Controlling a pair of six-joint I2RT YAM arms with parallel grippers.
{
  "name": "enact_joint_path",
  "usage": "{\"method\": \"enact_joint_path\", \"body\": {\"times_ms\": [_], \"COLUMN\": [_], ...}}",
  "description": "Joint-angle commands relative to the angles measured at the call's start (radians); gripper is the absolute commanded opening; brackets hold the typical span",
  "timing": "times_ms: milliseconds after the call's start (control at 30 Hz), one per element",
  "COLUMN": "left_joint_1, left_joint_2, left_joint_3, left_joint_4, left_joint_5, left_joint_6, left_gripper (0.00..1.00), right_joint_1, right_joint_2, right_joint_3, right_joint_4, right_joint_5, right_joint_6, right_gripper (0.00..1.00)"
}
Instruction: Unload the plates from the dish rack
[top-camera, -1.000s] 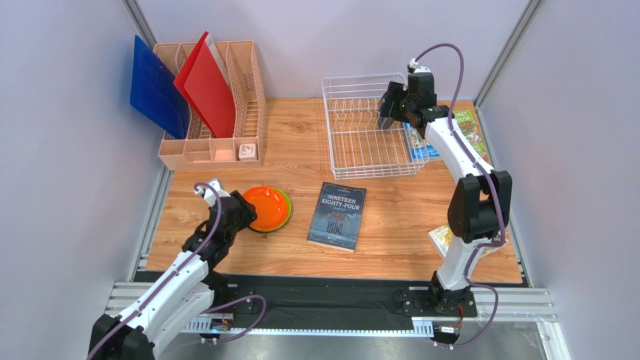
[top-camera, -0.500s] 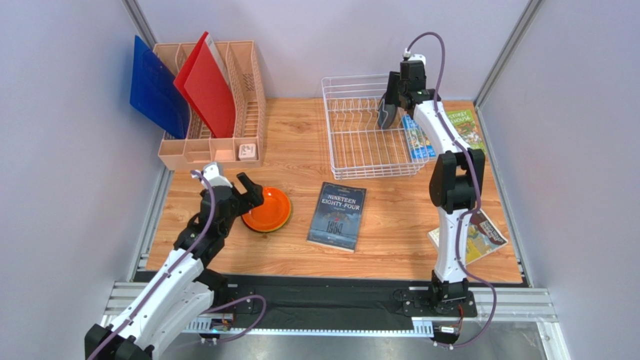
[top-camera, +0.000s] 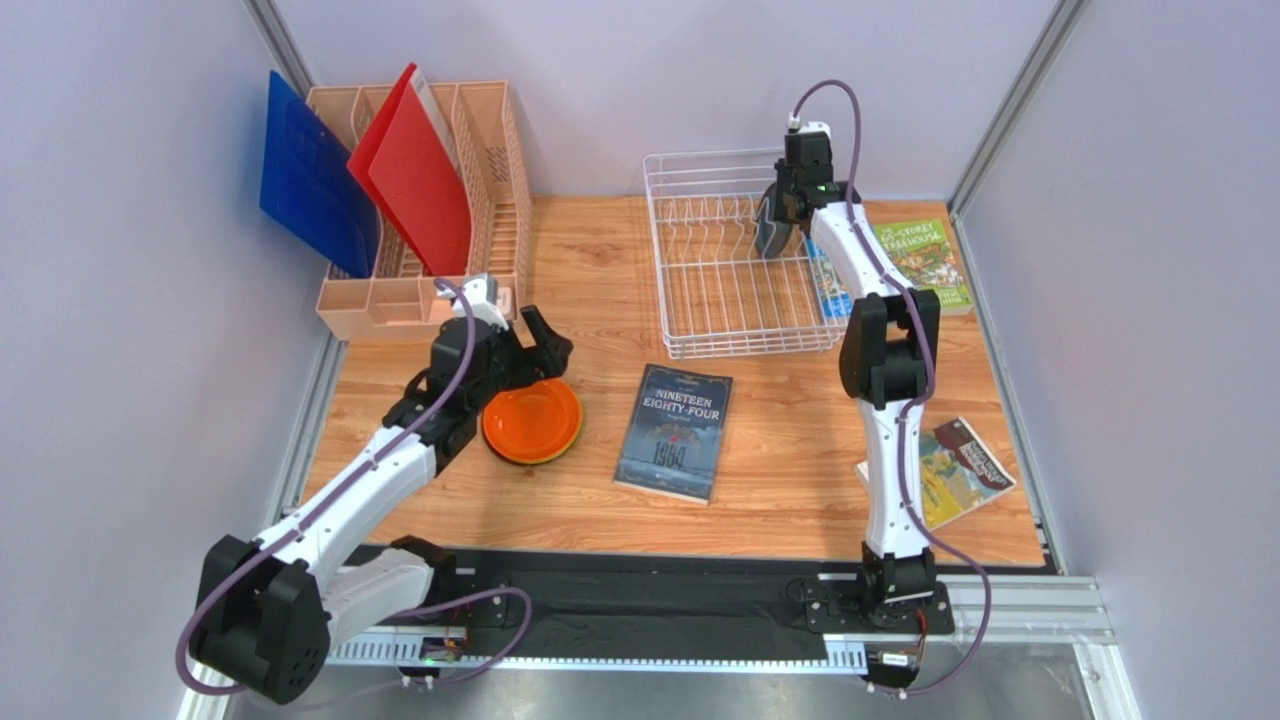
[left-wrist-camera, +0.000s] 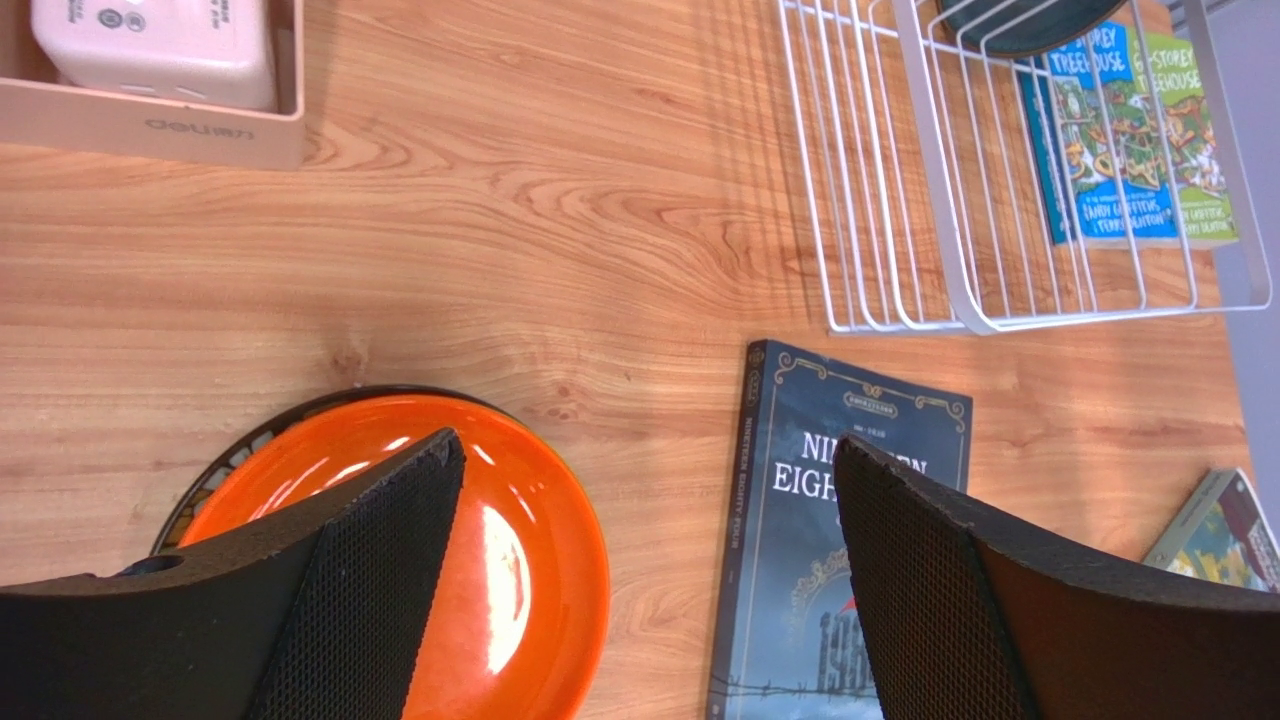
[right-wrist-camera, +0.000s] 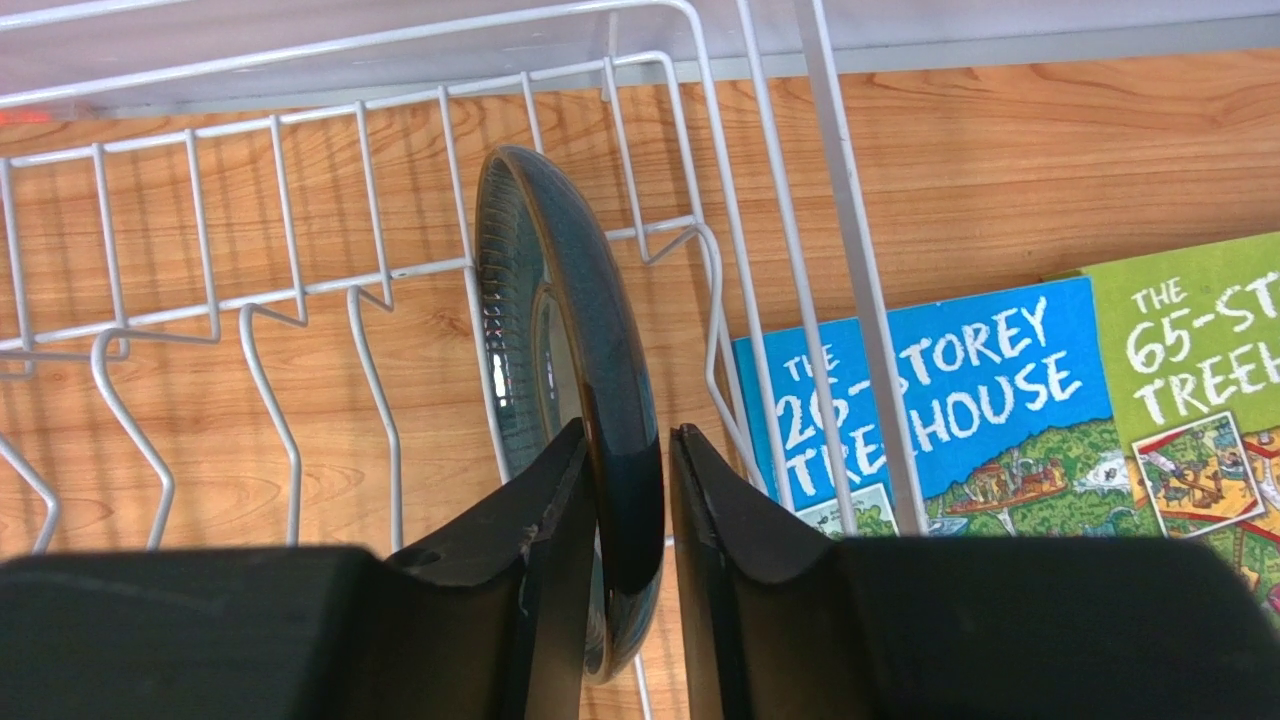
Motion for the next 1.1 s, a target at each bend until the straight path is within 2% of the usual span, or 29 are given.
{"method": "enact_joint_path", "body": {"times_ms": [0, 67, 167, 300, 433, 567, 667, 967, 1067], "left_joint_1": [0.002, 0.002, 0.002, 0.002, 0.002, 0.002, 0.002, 0.002, 0.002], "left_joint_2": [0.019, 0.025, 0.034, 0.05, 0.076, 0.103, 0.113, 0.145, 0.168], "left_joint_3": [0.02, 0.02, 0.018, 0.009, 0.02, 0.044, 0.056, 0.107, 0.127], "left_joint_4": [0.08, 0.085, 0.088, 0.108, 0.12, 0.105, 0.097, 0.094, 0.103], "left_joint_5": [0.044, 0.044, 0.042, 0.041, 0.047, 0.047, 0.044, 0.047, 0.091], "left_joint_6": [0.007, 0.006, 0.003, -0.002, -0.003, 0.001, 0.006, 0.013, 0.015], "left_gripper": [0.97, 0.97, 0.97, 0.97, 0.96, 0.96, 0.96, 0.96, 0.95], "right_joint_1": [0.003, 0.003, 0.004, 0.013, 0.047, 0.096, 0.124, 0.134, 0.136], "right_joint_2": [0.026, 0.041, 0.056, 0.049, -0.019, -0.127, -0.201, -0.384, -0.466], "right_joint_3": [0.051, 0.051, 0.061, 0.05, -0.031, -0.169, -0.196, -0.294, -0.35], "right_joint_4": [0.006, 0.006, -0.002, 0.009, 0.098, 0.259, 0.31, 0.357, 0.335], "right_joint_5": [0.001, -0.007, -0.018, -0.002, 0.127, 0.266, 0.359, 0.412, 0.398], "right_joint_6": [-0.024, -0.027, -0.027, -0.047, -0.086, -0.118, -0.153, -0.171, -0.133], "right_gripper": [0.26, 0.25, 0.18, 0.0, 0.0, 0.0, 0.0, 0.0, 0.0]}}
